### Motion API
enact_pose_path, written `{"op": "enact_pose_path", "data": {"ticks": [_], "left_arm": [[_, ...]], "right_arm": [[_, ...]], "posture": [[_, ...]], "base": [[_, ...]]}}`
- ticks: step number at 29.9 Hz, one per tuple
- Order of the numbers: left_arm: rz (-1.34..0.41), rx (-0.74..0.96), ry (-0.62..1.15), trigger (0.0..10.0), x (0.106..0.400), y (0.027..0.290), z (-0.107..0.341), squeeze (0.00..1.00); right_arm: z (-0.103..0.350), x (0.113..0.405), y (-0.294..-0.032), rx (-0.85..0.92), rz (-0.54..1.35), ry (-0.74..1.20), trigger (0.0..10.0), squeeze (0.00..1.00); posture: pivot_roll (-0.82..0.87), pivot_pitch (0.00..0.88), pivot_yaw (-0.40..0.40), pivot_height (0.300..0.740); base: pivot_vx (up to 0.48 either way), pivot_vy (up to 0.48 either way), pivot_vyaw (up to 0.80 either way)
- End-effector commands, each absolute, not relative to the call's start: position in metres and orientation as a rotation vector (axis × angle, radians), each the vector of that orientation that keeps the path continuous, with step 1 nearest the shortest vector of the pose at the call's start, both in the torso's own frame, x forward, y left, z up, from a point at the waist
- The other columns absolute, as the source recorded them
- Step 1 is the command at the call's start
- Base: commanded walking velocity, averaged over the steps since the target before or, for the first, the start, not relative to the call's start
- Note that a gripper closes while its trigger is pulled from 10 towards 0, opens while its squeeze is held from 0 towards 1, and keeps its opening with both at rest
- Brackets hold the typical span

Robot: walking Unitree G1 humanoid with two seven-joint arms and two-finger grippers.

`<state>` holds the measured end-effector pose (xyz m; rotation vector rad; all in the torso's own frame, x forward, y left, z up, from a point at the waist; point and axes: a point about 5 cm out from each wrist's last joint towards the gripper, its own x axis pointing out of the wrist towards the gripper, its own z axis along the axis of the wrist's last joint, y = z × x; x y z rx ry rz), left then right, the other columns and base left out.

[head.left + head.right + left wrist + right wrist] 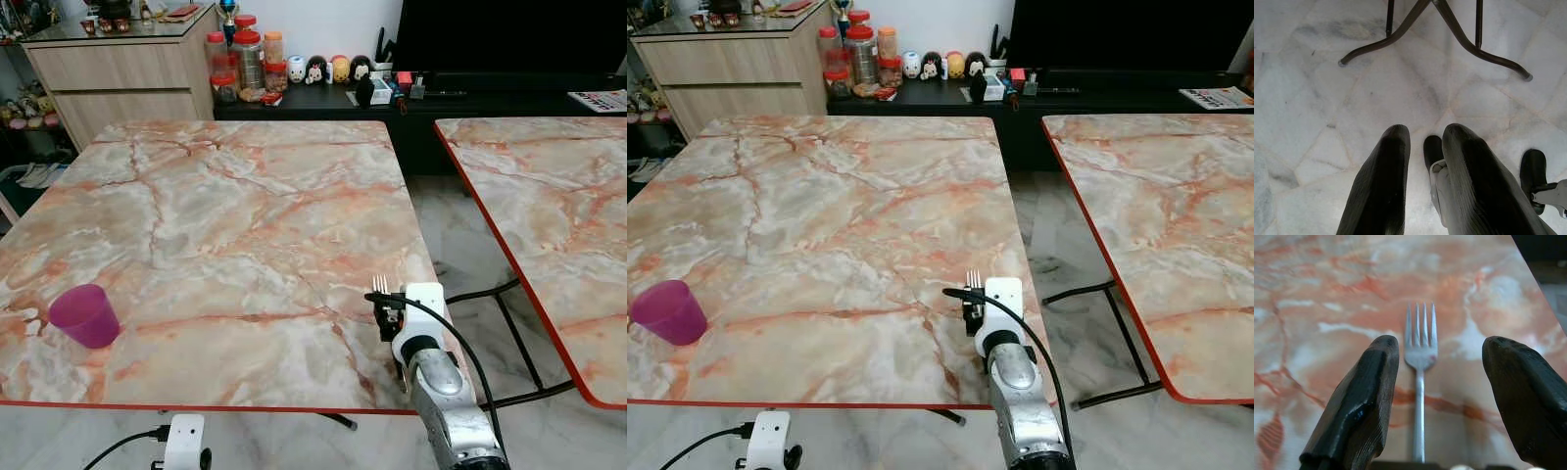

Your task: Setting the table

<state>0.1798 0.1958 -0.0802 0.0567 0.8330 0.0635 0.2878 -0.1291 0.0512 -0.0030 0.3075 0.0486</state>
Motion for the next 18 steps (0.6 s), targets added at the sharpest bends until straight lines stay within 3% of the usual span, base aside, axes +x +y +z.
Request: {"op": "enact_pose_path", "data": {"ticks": [1,18], "left_arm": [[0.061,0.051,0.853,10.0,0.178,0.198,-0.082,0.00],[0.047,0.040,0.862,10.0,0.177,0.196,-0.082,0.00]], "right_arm": [[0.048,0.289,-0.130,-0.010,0.036,0.338,10.0,0.00],[0.045,0.294,-0.119,-0.036,0.112,0.394,10.0,0.00]], "posture": [[-0.02,0.001,0.025,0.740],[-0.01,0.000,0.022,0.740]], "base": [[0.000,0.000,0.00],[0.000,0.000,0.00]]}}
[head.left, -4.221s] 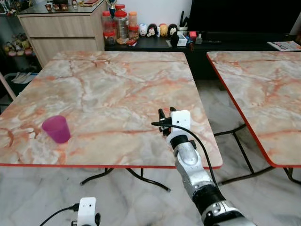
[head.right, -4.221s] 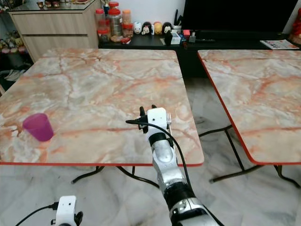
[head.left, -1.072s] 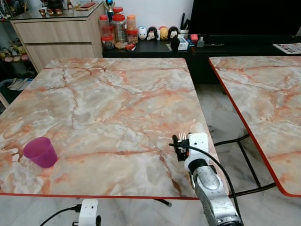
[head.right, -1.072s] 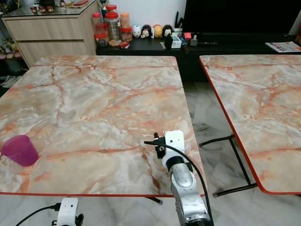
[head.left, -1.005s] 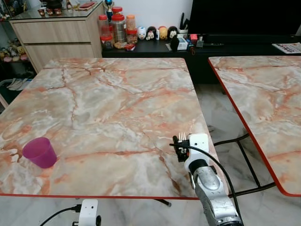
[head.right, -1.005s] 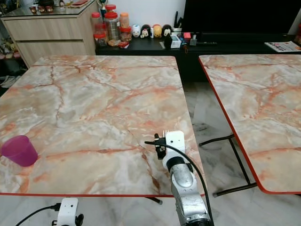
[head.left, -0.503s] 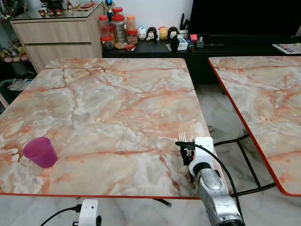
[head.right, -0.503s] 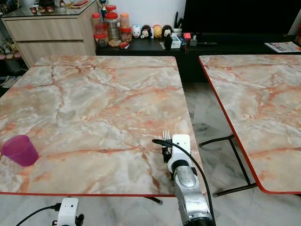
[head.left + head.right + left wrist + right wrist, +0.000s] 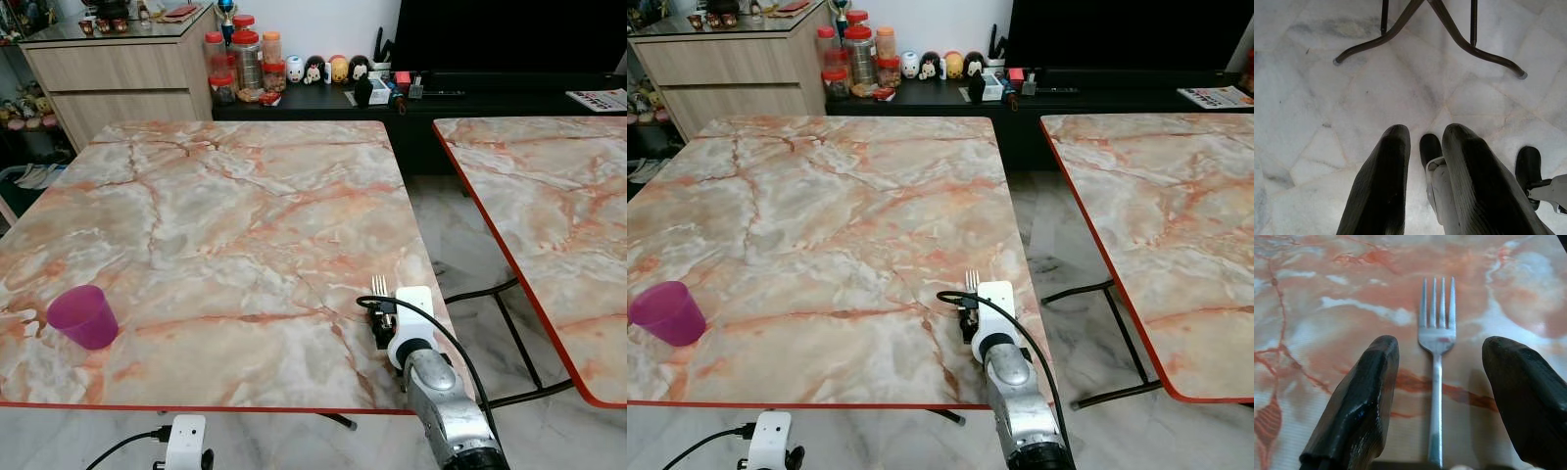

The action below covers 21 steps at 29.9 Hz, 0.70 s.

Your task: Setting the table

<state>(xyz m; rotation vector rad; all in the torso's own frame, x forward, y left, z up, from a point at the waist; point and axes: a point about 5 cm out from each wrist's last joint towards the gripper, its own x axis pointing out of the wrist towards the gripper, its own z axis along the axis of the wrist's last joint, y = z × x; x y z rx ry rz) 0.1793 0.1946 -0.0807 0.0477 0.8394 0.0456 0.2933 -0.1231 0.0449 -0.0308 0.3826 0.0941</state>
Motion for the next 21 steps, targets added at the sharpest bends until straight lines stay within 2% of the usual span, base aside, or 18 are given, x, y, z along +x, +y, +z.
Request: {"op": "enact_pose_path", "data": {"ticks": [1,21], "left_arm": [[0.046,0.039,0.862,10.0,0.1768,0.1958,-0.0824,0.00],[0.016,0.019,0.886,10.0,0.1739,0.1930,-0.0845,0.00]], "right_arm": [[0.0443,0.2944,-0.1190,-0.038,0.113,0.396,10.0,0.00],[0.0368,0.2949,-0.1184,-0.084,0.105,0.465,10.0,0.00]], "posture": [[-0.01,0.000,0.021,0.740],[0.00,0.000,0.017,0.740]], "base": [[0.000,0.000,0.00],[0.000,0.000,0.00]]}}
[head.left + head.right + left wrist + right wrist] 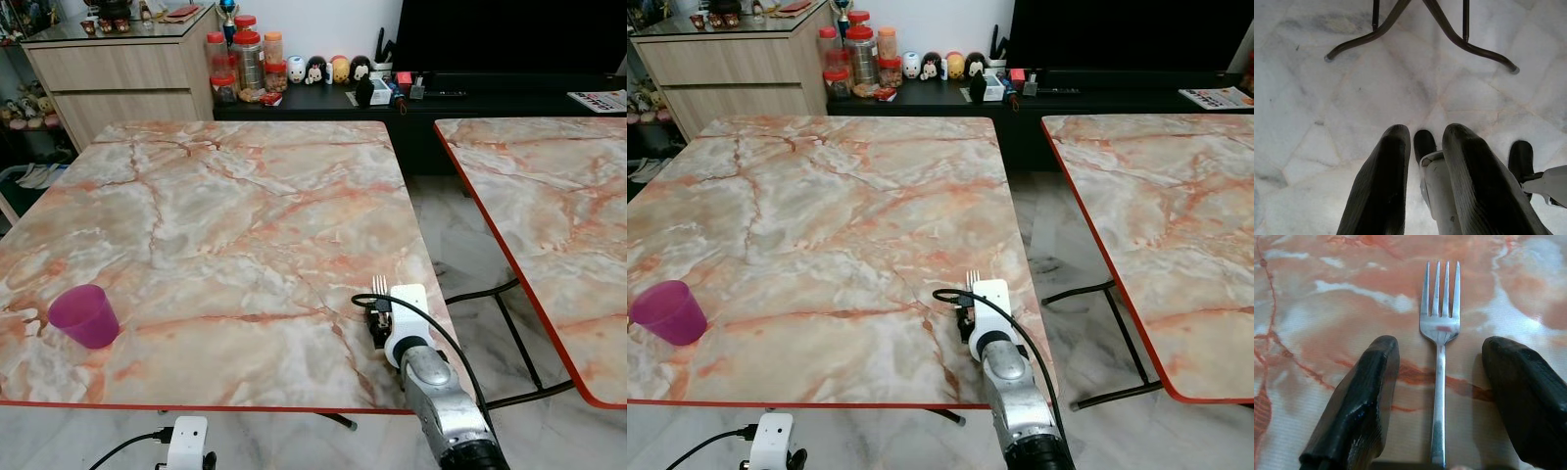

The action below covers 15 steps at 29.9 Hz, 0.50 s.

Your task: Setting the table

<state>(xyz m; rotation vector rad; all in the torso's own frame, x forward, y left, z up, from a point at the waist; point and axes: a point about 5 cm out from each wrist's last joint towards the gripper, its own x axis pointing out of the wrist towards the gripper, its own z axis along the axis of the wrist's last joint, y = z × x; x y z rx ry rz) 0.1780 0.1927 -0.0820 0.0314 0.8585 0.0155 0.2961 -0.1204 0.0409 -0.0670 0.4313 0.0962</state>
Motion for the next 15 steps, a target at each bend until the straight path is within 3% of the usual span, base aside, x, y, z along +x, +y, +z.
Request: {"op": "enact_pose_path", "data": {"ticks": [1,6,7,8,9,15], "left_arm": [[0.016,0.018,0.886,10.0,0.1739,0.1930,-0.0846,0.00],[0.009,0.012,0.892,10.0,0.1730,0.1923,-0.0851,0.00],[0.007,0.010,0.894,10.0,0.1726,0.1920,-0.0854,0.00],[0.006,0.010,0.895,10.0,0.1726,0.1920,-0.0854,0.00],[0.004,0.007,0.897,10.0,0.1723,0.1918,-0.0856,0.00],[0.000,0.004,0.900,10.0,0.1721,0.1910,-0.0858,0.00]], "right_arm": [[0.0367,0.2948,-0.1184,-0.085,0.103,0.468,10.0,0.00],[0.0354,0.2937,-0.1190,-0.091,0.093,0.486,10.0,0.00],[0.0350,0.2932,-0.1195,-0.095,0.093,0.490,7.1,0.00],[0.0349,0.2930,-0.1197,-0.096,0.092,0.490,1.8,0.00],[0.0342,0.2918,-0.1197,-0.099,0.093,0.498,0.0,0.00],[0.0346,0.2911,-0.1205,-0.100,0.084,0.500,0.0,0.00]], "posture": [[0.00,0.000,0.017,0.740],[0.00,0.000,0.017,0.740],[0.00,0.000,0.017,0.740],[0.00,0.000,0.017,0.740],[0.00,0.000,0.017,0.740],[0.00,0.000,0.017,0.740]], "base": [[0.000,0.000,0.00],[0.000,0.000,0.00],[0.000,0.000,0.00],[0.000,0.000,0.00],[0.000,0.000,0.00],[0.000,0.000,0.00]]}}
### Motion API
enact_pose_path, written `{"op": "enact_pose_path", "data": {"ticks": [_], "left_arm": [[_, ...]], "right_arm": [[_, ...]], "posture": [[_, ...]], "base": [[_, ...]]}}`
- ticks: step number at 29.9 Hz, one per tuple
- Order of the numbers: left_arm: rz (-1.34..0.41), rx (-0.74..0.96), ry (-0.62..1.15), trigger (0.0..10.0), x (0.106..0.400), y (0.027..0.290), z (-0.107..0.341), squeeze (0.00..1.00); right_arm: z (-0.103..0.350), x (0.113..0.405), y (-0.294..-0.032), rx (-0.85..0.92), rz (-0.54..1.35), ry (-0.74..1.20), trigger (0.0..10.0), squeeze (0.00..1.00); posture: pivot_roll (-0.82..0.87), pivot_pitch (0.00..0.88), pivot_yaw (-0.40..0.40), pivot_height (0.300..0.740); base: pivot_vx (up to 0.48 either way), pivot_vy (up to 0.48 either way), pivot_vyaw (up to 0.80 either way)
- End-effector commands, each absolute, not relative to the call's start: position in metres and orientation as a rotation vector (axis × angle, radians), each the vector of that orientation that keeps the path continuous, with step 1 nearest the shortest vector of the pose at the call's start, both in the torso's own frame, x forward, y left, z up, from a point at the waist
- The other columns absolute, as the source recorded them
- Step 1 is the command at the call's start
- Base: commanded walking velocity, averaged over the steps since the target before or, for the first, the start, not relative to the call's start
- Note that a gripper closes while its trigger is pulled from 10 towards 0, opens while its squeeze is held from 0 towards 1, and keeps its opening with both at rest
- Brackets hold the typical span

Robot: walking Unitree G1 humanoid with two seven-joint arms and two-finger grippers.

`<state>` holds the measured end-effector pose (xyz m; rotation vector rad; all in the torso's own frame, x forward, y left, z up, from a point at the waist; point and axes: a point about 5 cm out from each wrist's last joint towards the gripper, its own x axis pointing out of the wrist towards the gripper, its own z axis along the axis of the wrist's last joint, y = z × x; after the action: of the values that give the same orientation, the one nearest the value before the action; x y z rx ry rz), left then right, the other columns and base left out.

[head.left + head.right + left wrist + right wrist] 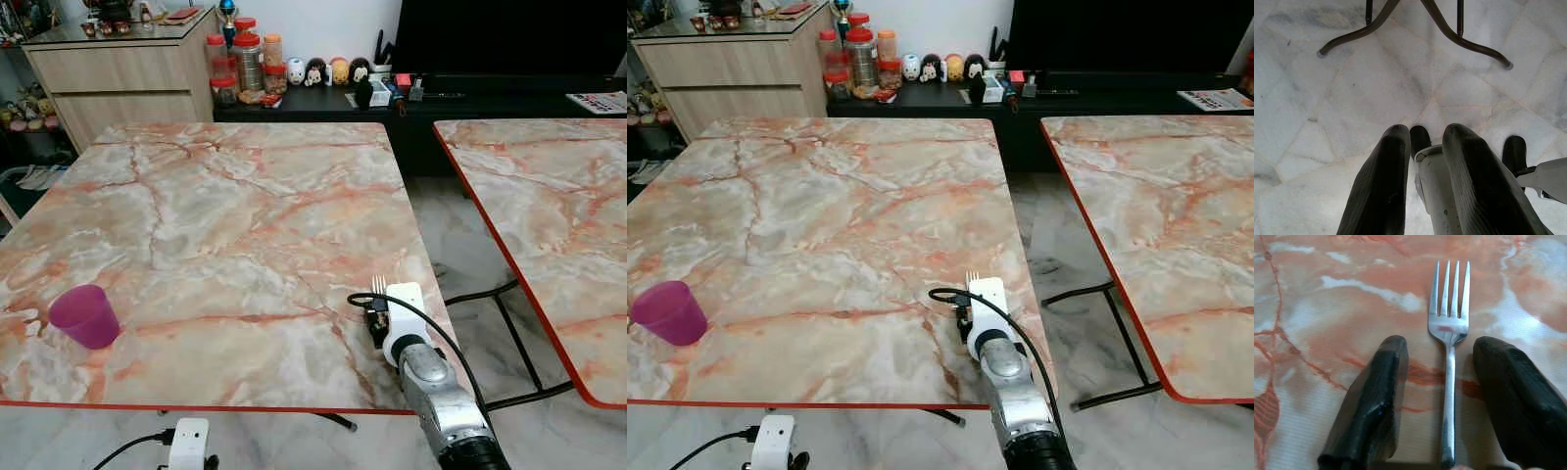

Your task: Setting the table

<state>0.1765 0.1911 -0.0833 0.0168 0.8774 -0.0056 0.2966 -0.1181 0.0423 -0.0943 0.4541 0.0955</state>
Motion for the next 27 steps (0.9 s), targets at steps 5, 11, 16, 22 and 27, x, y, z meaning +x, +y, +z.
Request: {"op": "enact_pose_path", "data": {"ticks": [5,11,16,22,27], "left_arm": [[-0.004,-0.006,0.902,10.0,0.1718,0.1900,-0.0861,0.00],[-0.011,-0.015,0.907,10.0,0.1720,0.1894,-0.0862,0.00],[-0.012,-0.019,0.904,10.0,0.1726,0.1897,-0.0858,0.00],[-0.017,-0.024,0.906,10.0,0.1720,0.1902,-0.0860,0.00],[-0.019,-0.024,0.909,10.0,0.1705,0.1907,-0.0865,0.00]], "right_arm": [[0.0340,0.2902,-0.1198,-0.104,0.087,0.520,0.0,0.00],[0.0350,0.2910,-0.1203,-0.107,0.081,0.526,0.0,0.00],[0.0356,0.2917,-0.1201,-0.109,0.081,0.528,0.0,0.00],[0.0350,0.2923,-0.1200,-0.111,0.079,0.534,0.0,0.00],[0.0351,0.2927,-0.1192,-0.106,0.079,0.532,0.0,0.00]], "posture": [[0.00,0.000,0.014,0.740],[0.00,0.000,0.015,0.740],[0.00,0.000,0.015,0.740],[0.01,0.000,0.018,0.740],[0.01,0.000,0.020,0.740]], "base": [[0.000,0.000,0.00],[0.000,0.000,0.00],[0.000,0.000,0.00],[0.000,0.000,0.00],[0.000,0.000,0.00]]}}
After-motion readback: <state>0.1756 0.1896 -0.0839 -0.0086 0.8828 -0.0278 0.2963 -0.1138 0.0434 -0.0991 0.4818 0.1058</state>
